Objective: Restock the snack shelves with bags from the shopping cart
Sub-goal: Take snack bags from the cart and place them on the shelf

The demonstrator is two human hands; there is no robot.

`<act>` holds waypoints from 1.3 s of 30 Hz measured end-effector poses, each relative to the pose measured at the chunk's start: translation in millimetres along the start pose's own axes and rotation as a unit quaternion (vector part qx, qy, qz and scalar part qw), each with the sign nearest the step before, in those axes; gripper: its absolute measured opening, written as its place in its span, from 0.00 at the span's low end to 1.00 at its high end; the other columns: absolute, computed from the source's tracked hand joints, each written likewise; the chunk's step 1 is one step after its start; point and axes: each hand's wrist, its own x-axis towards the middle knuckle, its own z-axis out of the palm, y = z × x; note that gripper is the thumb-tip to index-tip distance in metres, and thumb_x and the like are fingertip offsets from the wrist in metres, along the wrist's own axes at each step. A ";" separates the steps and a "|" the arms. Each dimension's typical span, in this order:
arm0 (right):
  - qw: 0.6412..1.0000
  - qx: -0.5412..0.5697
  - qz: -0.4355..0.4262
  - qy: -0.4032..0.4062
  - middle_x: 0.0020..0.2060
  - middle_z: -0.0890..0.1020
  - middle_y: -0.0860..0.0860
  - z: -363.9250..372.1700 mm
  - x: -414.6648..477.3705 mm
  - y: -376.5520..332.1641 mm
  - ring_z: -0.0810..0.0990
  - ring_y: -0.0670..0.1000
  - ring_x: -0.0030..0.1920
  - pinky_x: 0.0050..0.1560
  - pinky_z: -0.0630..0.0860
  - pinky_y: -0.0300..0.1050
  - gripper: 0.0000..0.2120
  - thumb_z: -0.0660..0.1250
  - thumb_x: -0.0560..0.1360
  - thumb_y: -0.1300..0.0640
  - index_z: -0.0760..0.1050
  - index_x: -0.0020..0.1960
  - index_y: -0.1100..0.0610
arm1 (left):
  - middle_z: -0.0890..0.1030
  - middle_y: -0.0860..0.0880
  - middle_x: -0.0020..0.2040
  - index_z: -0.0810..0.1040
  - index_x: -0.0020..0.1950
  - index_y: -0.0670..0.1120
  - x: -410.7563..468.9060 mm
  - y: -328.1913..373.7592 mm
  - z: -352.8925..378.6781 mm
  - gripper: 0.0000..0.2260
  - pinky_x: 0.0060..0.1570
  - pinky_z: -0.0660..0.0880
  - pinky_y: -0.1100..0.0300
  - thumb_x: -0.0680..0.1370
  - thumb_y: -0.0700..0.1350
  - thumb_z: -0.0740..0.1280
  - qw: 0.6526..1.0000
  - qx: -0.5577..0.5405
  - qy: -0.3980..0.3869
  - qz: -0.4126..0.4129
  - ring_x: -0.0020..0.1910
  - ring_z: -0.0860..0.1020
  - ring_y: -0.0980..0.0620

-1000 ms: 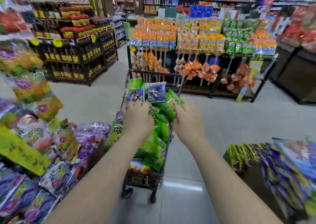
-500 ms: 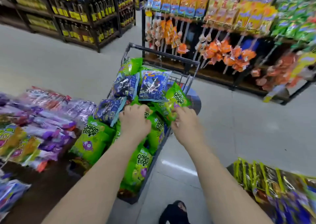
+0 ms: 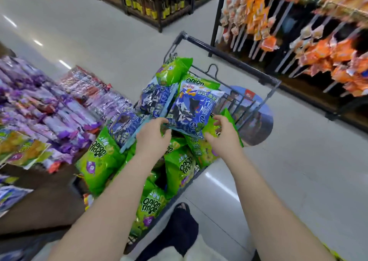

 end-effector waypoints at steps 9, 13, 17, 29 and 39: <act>0.989 0.082 0.108 -0.056 0.63 0.72 0.46 4.4 81.4 -9.1 0.72 0.47 0.63 0.62 0.66 0.41 0.36 0.72 0.75 0.53 0.57 0.76 0.56 | 0.78 0.47 0.64 0.73 0.70 0.48 94.9 20.6 11.9 0.18 0.60 0.73 0.50 0.82 0.53 0.61 0.995 -0.032 -0.081 -0.057 0.62 0.76 0.45; 0.964 0.170 0.178 -0.101 0.61 0.74 0.44 6.0 98.5 -8.3 0.75 0.47 0.56 0.62 0.71 0.46 0.35 0.73 0.74 0.51 0.58 0.74 0.52 | 0.79 0.46 0.62 0.76 0.67 0.48 110.1 27.9 15.5 0.17 0.59 0.70 0.55 0.81 0.52 0.62 0.984 -0.096 -0.106 -0.105 0.61 0.76 0.46; 0.962 0.172 0.168 -0.132 0.60 0.76 0.45 4.1 116.3 -3.3 0.79 0.49 0.56 0.60 0.76 0.51 0.38 0.75 0.70 0.48 0.59 0.73 0.51 | 0.80 0.45 0.59 0.76 0.66 0.48 111.6 34.3 17.1 0.15 0.55 0.72 0.55 0.81 0.49 0.64 0.975 -0.152 -0.082 -0.138 0.56 0.78 0.47; 0.951 0.195 0.110 -0.215 0.59 0.79 0.48 -17.1 135.7 -2.3 0.81 0.48 0.51 0.41 0.75 0.40 0.29 0.74 0.73 0.53 0.60 0.65 0.47 | 0.80 0.49 0.54 0.76 0.66 0.46 82.3 63.2 24.2 0.14 0.54 0.73 0.59 0.80 0.42 0.66 0.957 -0.223 0.033 -0.185 0.52 0.78 0.52; 0.947 0.227 0.010 -0.225 0.52 0.82 0.45 -28.7 144.2 -8.1 0.82 0.41 0.49 0.51 0.80 0.44 0.34 0.76 0.71 0.54 0.61 0.71 0.49 | 0.81 0.54 0.48 0.79 0.56 0.52 59.7 69.7 8.6 0.10 0.48 0.75 0.68 0.78 0.39 0.69 0.927 -0.310 0.148 -0.149 0.47 0.79 0.60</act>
